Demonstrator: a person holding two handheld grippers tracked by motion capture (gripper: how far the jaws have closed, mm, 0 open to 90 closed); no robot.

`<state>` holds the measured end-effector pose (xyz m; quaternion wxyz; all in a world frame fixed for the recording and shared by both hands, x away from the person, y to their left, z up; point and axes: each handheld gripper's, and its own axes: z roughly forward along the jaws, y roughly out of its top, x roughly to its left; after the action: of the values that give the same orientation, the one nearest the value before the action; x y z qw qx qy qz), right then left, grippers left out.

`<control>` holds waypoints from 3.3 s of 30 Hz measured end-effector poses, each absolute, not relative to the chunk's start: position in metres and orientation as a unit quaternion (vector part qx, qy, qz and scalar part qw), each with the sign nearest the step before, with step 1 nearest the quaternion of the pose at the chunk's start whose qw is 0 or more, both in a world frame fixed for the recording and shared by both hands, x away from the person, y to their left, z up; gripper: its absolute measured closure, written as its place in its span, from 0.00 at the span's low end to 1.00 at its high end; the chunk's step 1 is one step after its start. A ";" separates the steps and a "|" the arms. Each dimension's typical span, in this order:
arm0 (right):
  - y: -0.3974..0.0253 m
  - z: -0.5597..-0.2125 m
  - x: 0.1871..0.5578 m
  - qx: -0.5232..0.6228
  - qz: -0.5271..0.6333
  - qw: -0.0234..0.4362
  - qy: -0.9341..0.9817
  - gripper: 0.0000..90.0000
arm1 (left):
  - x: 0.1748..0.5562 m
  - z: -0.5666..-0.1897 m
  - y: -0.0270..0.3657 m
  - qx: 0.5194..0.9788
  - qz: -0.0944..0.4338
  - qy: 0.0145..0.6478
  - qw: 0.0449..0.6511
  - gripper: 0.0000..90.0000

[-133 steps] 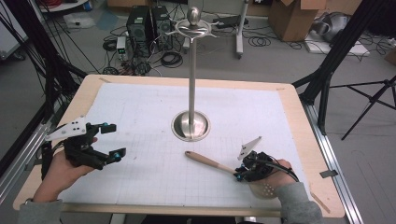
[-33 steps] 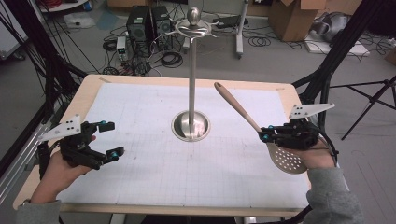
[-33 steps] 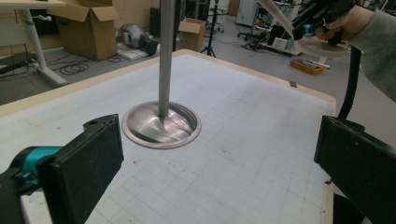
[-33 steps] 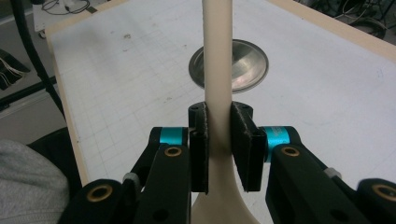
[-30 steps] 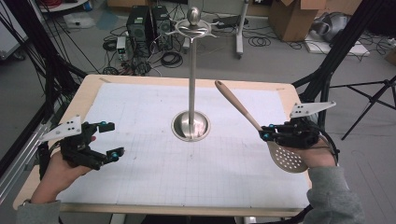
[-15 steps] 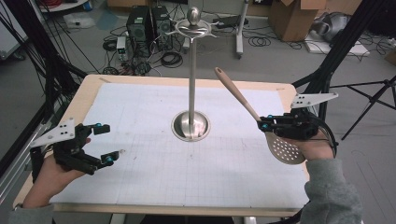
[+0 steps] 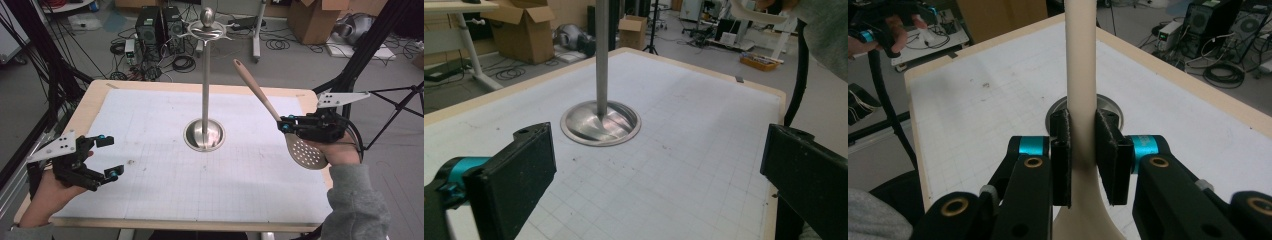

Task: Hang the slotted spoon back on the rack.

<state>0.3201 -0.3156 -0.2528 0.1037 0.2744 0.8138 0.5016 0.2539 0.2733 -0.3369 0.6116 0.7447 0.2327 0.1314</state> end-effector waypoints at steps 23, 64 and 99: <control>-0.313 -0.230 0.321 0.253 0.525 0.122 0.804 0.86 | 0.251 -0.340 0.277 0.745 0.121 0.236 0.612 0.02; -0.301 -0.220 0.328 0.259 0.533 0.117 0.797 0.86 | 0.251 -0.345 0.280 0.745 0.115 0.244 0.610 0.02; -0.279 -0.233 0.340 0.266 0.520 0.117 0.803 0.86 | 0.253 -0.347 0.281 0.744 0.114 0.252 0.609 0.02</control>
<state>0.3403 -0.2790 -0.2332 0.1173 0.2661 0.8031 0.5201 0.2526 0.2809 -0.3467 0.6087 0.7435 0.2522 0.1142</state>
